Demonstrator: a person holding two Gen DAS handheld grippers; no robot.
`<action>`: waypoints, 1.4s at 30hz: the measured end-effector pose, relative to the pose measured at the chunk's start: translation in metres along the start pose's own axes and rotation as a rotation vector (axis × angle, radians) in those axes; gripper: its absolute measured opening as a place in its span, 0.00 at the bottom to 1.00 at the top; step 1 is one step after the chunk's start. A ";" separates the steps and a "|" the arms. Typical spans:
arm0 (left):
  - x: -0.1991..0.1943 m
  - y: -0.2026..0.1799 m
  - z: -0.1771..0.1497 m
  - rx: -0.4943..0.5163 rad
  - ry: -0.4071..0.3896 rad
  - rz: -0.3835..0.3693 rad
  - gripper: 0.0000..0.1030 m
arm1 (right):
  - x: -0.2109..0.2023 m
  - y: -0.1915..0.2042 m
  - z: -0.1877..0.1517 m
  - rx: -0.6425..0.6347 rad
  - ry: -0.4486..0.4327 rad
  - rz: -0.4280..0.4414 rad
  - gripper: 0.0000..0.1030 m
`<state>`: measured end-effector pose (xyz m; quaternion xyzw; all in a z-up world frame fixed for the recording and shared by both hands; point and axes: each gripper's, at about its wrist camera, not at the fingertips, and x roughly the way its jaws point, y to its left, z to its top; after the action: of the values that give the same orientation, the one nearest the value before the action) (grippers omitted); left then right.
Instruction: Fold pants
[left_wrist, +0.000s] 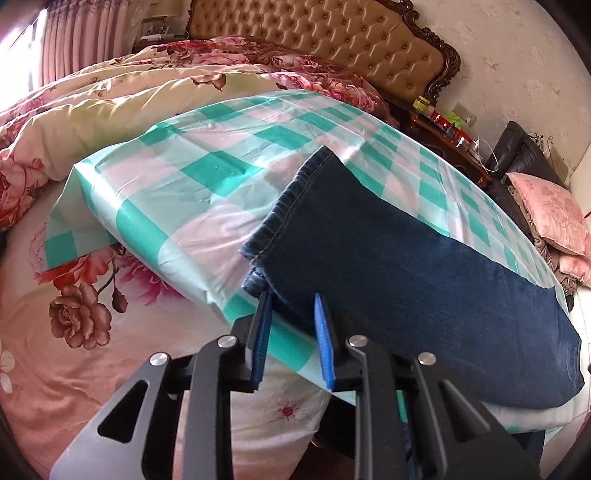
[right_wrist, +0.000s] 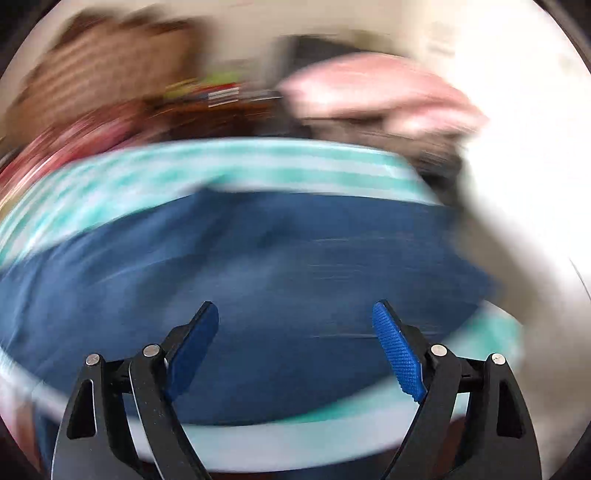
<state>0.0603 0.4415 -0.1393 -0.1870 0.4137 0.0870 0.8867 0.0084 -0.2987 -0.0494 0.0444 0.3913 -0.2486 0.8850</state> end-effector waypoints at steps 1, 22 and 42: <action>0.001 -0.001 0.000 0.003 -0.001 0.006 0.22 | 0.016 -0.042 0.006 0.081 0.046 -0.063 0.80; -0.007 0.009 0.001 -0.049 0.000 0.022 0.23 | 0.098 -0.122 0.012 0.202 0.247 -0.103 0.17; 0.002 0.010 0.015 0.012 0.024 0.022 0.23 | -0.027 0.273 0.017 -0.562 0.045 0.537 0.53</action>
<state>0.0690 0.4571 -0.1345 -0.1783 0.4271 0.0920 0.8817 0.1336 -0.0543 -0.0499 -0.0934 0.4379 0.1096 0.8874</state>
